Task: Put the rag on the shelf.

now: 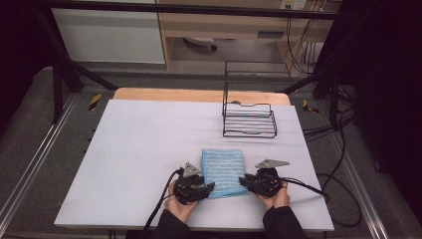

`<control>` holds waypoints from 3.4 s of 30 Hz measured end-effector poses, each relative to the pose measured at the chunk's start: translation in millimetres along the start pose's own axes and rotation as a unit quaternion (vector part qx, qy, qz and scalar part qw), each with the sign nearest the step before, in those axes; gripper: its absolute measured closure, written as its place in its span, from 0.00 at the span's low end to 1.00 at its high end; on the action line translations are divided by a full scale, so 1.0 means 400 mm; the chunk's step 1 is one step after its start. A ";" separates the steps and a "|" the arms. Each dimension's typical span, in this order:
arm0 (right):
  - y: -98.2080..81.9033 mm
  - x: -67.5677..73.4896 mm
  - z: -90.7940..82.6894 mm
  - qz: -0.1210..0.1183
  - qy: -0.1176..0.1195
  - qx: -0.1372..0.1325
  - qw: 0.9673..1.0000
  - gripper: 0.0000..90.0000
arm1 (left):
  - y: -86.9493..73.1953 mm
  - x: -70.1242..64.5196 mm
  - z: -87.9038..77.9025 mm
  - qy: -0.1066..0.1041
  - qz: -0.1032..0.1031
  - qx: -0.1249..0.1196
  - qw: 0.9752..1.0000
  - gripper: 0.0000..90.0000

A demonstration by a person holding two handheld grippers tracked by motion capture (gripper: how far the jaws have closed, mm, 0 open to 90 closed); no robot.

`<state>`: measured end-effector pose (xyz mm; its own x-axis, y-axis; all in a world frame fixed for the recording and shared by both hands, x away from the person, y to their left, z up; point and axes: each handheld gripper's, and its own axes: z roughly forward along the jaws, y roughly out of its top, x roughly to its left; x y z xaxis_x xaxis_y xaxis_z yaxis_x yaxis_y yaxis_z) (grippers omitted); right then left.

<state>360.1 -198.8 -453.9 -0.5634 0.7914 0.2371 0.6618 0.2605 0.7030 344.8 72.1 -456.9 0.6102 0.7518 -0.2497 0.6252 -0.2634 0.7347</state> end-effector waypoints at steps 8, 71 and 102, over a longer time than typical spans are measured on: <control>0.004 0.003 0.002 0.027 0.008 0.007 1.000 0.92 | -0.005 -0.005 0.006 -0.017 -0.025 0.000 1.000 0.80; 0.021 0.016 -0.017 -0.052 0.043 -0.029 0.997 0.10 | 0.158 0.170 0.063 0.040 0.004 0.052 0.998 0.64; 0.139 -0.062 0.090 -0.014 0.010 -0.030 0.999 0.55 | 0.150 0.142 0.071 0.055 0.027 0.061 0.996 0.83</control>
<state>428.9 -183.9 -444.8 -0.5914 0.7732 0.2287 0.6146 0.2487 0.7486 430.8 81.9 -444.7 0.5924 0.7940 -0.1363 0.6510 -0.3722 0.6616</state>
